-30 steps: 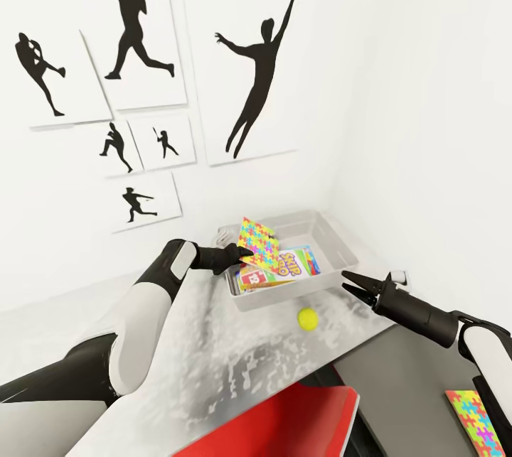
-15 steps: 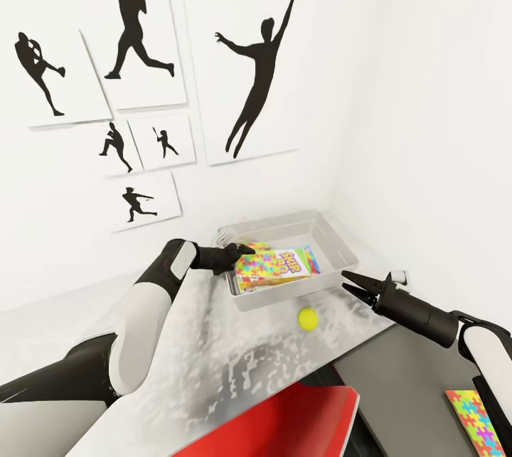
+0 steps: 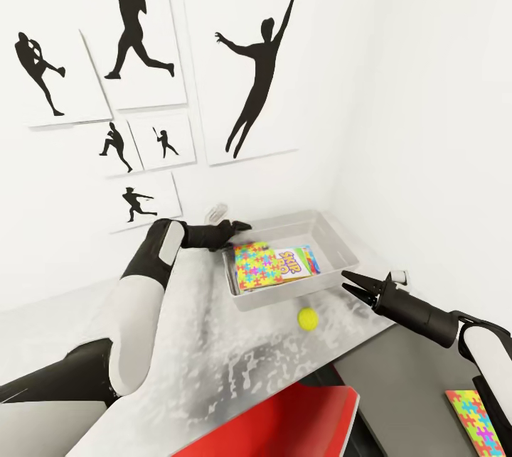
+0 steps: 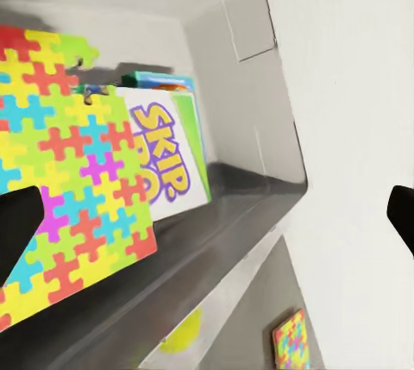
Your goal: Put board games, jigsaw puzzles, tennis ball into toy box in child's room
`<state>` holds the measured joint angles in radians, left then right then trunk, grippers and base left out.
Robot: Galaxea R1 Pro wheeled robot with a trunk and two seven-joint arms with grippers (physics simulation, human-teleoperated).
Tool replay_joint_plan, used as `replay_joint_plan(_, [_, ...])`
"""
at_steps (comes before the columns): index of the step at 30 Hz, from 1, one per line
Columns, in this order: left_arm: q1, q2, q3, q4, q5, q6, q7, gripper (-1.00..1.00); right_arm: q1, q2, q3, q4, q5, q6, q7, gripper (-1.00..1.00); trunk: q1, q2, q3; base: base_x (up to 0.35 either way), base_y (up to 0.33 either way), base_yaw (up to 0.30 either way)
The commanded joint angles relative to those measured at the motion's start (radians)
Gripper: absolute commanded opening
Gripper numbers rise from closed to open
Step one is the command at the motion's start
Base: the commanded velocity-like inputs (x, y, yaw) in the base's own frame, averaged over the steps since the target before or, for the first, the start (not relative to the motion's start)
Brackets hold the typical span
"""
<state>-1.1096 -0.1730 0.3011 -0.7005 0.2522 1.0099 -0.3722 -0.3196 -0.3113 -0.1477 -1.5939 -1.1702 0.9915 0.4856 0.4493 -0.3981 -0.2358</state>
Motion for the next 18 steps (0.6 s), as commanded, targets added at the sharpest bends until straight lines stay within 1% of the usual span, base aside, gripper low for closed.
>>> replay_joint_plan(1, [-0.001, -0.001, 0.008, -0.034, -0.01, 0.018, -0.019, 1.0, -0.001, 0.0, -0.001, 0.0, 0.006, 0.004, 0.007, 1.0, 0.001, -0.002, -0.002, 0.0, 0.0, 0.0])
replay_joint_plan(3, [0.0, -0.001, 0.009, -0.075, -0.009, 0.03, -0.04, 1.0, -0.001, 0.0, -0.001, 0.0, 0.006, 0.004, 0.007, 1.0, 0.001, -0.002, -0.002, 0.0, 0.0, 0.0])
replay_joint_plan(4, [0.0, 0.006, 0.009, -0.094, -0.007, 0.035, -0.06, 1.0, -0.001, 0.0, -0.001, 0.0, 0.006, 0.004, 0.007, 1.0, 0.001, -0.002, -0.002, 0.0, 0.0, 0.0])
replay_joint_plan(5, [0.0, 0.019, 0.009, -0.1, -0.006, 0.037, -0.072, 1.0, -0.001, 0.0, -0.001, 0.0, 0.006, 0.004, 0.007, 1.0, 0.001, -0.002, -0.002, 0.0, 0.0, 0.0])
replay_joint_plan(7, [0.002, 0.082, 0.007, -0.116, 0.003, 0.037, -0.148, 1.0, -0.001, 0.0, -0.002, 0.0, 0.006, 0.004, 0.008, 1.0, 0.001, -0.002, -0.002, 0.0, 0.0, 0.0])
replay_joint_plan(8, [0.002, 0.1, 0.007, -0.118, 0.005, 0.037, -0.174, 1.0, -0.001, 0.0, -0.002, 0.0, 0.006, 0.004, 0.008, 1.0, 0.001, -0.002, -0.002, 0.0, 0.0, 0.0])
replay_joint_plan(10, [0.007, 0.176, 0.004, -0.122, 0.009, 0.037, -0.292, 1.0, -0.001, 0.0, -0.006, 0.0, 0.006, 0.004, 0.008, 1.0, 0.001, -0.002, -0.002, 0.0, 0.0, 0.0])
replay_joint_plan(13, [0.015, 0.24, 0.002, -0.123, 0.01, 0.037, -0.385, 1.0, -0.001, 0.0, -0.011, 0.0, 0.006, 0.004, 0.008, 1.0, 0.001, -0.002, -0.002, 0.0, 0.0, 0.0])
replay_joint_plan(14, [0.031, 0.284, 0.002, -0.123, 0.01, 0.037, -0.447, 1.0, -0.001, 0.0, -0.013, 0.0, 0.006, 0.004, 0.008, 1.0, 0.001, -0.002, -0.002, 0.0, 0.0, 0.0])
replay_joint_plan(15, [0.043, 0.306, 0.002, -0.123, 0.01, 0.037, -0.479, 1.0, -0.001, 0.0, -0.013, 0.0, 0.006, 0.004, 0.008, 1.0, 0.001, -0.002, -0.002, 0.0, 0.0, 0.0])
replay_joint_plan(16, [0.074, 0.351, 0.002, -0.123, 0.01, 0.037, -0.544, 1.0, -0.001, 0.0, -0.015, 0.0, 0.006, 0.004, 0.008, 1.0, 0.001, -0.002, -0.002, 0.0, 0.0, 0.0])
replay_joint_plan(18, [0.112, 0.395, 0.002, -0.123, 0.01, 0.037, -0.612, 1.0, -0.001, 0.0, -0.015, 0.0, 0.006, 0.004, 0.008, 1.0, 0.001, -0.002, -0.002, 0.0, 0.0, 0.0])
